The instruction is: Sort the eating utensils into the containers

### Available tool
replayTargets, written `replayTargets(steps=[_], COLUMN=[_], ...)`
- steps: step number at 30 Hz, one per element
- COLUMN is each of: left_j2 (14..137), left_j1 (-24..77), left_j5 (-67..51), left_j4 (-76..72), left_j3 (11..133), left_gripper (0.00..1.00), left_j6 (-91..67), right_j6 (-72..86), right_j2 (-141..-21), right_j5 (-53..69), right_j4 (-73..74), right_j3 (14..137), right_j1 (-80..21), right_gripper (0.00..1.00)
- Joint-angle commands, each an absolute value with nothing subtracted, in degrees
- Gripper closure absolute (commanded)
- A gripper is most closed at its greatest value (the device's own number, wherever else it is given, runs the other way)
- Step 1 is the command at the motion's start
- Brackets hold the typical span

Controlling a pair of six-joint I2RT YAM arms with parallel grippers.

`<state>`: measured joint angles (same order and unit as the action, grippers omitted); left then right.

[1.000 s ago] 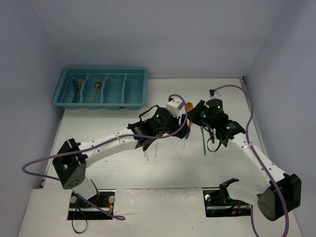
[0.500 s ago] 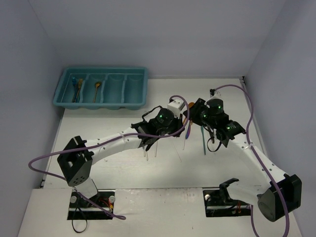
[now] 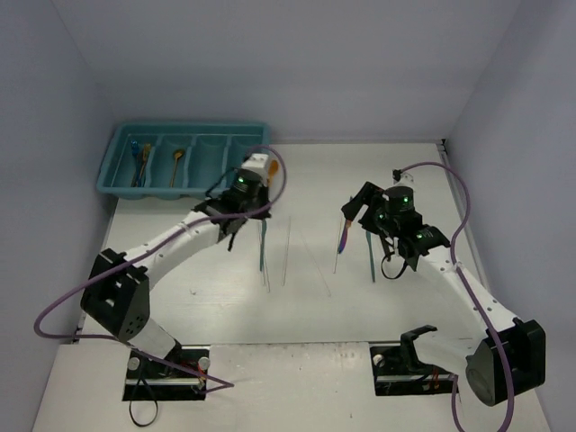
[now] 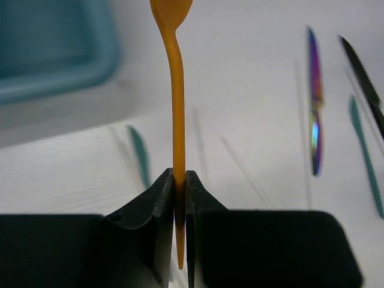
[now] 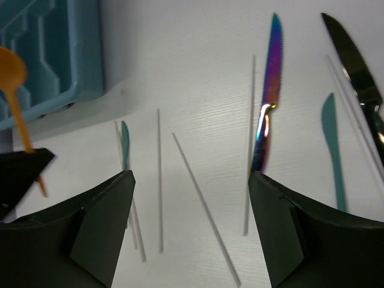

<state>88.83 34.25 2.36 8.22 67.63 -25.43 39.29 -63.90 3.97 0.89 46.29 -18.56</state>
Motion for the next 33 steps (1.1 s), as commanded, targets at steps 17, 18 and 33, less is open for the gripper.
replayTargets(steps=[17, 18, 33], left_j2=[123.7, 125.1, 102.1], left_j1=[-2.8, -2.9, 4.8], left_j5=[7.3, 7.1, 12.5], left_j4=[23.8, 24.3, 24.8], left_j3=[118.2, 119.2, 97.7], left_gripper=[0.99, 0.97, 0.49], left_j6=[-4.0, -3.8, -13.7], right_j6=[32.2, 32.2, 28.7], right_j2=[-62.7, -62.8, -65.9], right_j5=[1.2, 1.2, 2.2], right_j4=[1.5, 1.6, 2.1], right_j3=[43.7, 43.6, 43.8], right_j1=[-15.9, -15.7, -15.6], right_gripper=[0.26, 0.26, 0.26])
